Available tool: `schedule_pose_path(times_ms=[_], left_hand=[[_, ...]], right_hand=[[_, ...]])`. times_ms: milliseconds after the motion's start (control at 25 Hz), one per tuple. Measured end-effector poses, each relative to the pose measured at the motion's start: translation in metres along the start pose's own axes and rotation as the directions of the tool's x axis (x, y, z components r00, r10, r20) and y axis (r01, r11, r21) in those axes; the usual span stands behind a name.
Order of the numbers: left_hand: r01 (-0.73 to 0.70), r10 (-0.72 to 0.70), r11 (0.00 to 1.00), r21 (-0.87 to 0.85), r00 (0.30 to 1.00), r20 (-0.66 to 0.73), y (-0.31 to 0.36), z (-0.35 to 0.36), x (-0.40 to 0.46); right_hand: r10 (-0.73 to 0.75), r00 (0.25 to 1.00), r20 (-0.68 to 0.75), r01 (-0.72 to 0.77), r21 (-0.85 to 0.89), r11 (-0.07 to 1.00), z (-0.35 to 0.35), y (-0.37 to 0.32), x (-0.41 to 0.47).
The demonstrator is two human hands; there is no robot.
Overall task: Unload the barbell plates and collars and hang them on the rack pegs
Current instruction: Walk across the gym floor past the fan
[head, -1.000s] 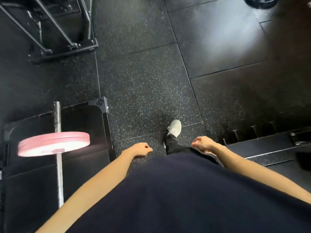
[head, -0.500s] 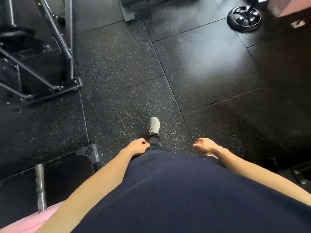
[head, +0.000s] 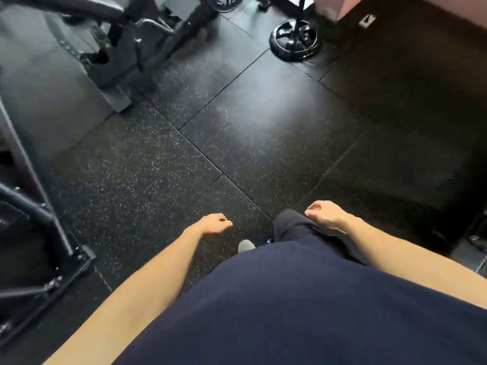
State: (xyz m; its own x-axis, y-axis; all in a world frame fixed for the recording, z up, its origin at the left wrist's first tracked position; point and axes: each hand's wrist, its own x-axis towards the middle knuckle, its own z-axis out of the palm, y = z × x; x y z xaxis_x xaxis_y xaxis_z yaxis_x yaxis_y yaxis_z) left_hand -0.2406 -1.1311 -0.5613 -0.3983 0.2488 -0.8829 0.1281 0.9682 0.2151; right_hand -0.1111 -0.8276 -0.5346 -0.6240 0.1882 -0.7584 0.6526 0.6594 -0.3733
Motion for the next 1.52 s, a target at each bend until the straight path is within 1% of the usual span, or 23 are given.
schedule_pose_path(times_ms=[120, 240, 400, 560, 600, 680, 800, 880, 960, 1040, 1160, 1200, 1360, 1520], left_hand=[[-0.041, 0.031, 0.992, 0.123, 0.996, 0.078, 0.037, -0.073, 0.051], [-0.086, 0.058, 0.975, 0.203, 0.989, 0.137, 0.083, -0.130, 0.102], [-0.130, 0.109, 0.962, 0.239, 0.989, 0.098, 0.163, -0.225, 0.157], [-0.214, 0.227, 0.948, 0.235, 0.973, -0.033, 0.255, -0.322, 0.201], [-0.231, 0.243, 0.949, 0.215, 0.970, -0.030, 0.273, -0.340, 0.210], [-0.257, 0.259, 0.942, 0.217, 0.966, 0.019, 0.311, -0.378, 0.238], [-0.266, 0.244, 0.920, 0.289, 0.963, 0.112, 0.362, -0.435, 0.291], [-0.294, 0.261, 0.894, 0.337, 0.955, 0.140, 0.398, -0.476, 0.330], [-0.322, 0.284, 0.862, 0.391, 0.946, 0.153, 0.435, -0.521, 0.360], [-0.321, 0.281, 0.842, 0.434, 0.947, 0.154, 0.481, -0.576, 0.393], [-0.328, 0.302, 0.823, 0.465, 0.944, 0.131, 0.552, -0.654, 0.432], [-0.339, 0.309, 0.810, 0.479, 0.940, 0.142, 0.576, -0.675, 0.443], [-0.401, 0.358, 0.764, 0.507, 0.915, 0.184, 0.664, -0.723, 0.483], [-0.414, 0.355, 0.742, 0.527, 0.910, 0.216, 0.759, -0.743, 0.530]], right_hand=[[0.076, 0.997, 0.031, -0.078, 0.078, 0.994, -0.040, -0.013, 0.051], [0.135, 0.990, 0.037, -0.140, 0.150, 0.979, -0.082, -0.015, 0.107], [0.204, 0.979, 0.015, -0.200, 0.276, 0.940, -0.179, -0.012, 0.174], [0.249, 0.968, -0.029, -0.223, 0.354, 0.908, -0.280, -0.010, 0.229], [0.257, 0.966, -0.023, -0.230, 0.367, 0.901, -0.298, -0.010, 0.241], [0.266, 0.964, -0.026, -0.235, 0.391, 0.890, -0.338, -0.011, 0.271], [0.305, 0.952, -0.017, -0.267, 0.441, 0.857, -0.396, -0.012, 0.319], [0.338, 0.941, -0.020, -0.290, 0.469, 0.835, -0.436, -0.009, 0.356], [0.375, 0.927, -0.003, -0.328, 0.478, 0.815, -0.477, -0.009, 0.386], [0.412, 0.911, -0.009, -0.348, 0.520, 0.780, -0.526, -0.013, 0.416], [0.453, 0.889, -0.061, -0.330, 0.600, 0.729, -0.600, -0.017, 0.453], [0.472, 0.879, -0.072, -0.328, 0.628, 0.706, -0.622, -0.017, 0.463], [0.521, 0.849, -0.086, -0.319, 0.702, 0.636, -0.695, -0.001, 0.504], [0.527, 0.848, -0.055, -0.343, 0.701, 0.625, -0.768, 0.046, 0.551]])
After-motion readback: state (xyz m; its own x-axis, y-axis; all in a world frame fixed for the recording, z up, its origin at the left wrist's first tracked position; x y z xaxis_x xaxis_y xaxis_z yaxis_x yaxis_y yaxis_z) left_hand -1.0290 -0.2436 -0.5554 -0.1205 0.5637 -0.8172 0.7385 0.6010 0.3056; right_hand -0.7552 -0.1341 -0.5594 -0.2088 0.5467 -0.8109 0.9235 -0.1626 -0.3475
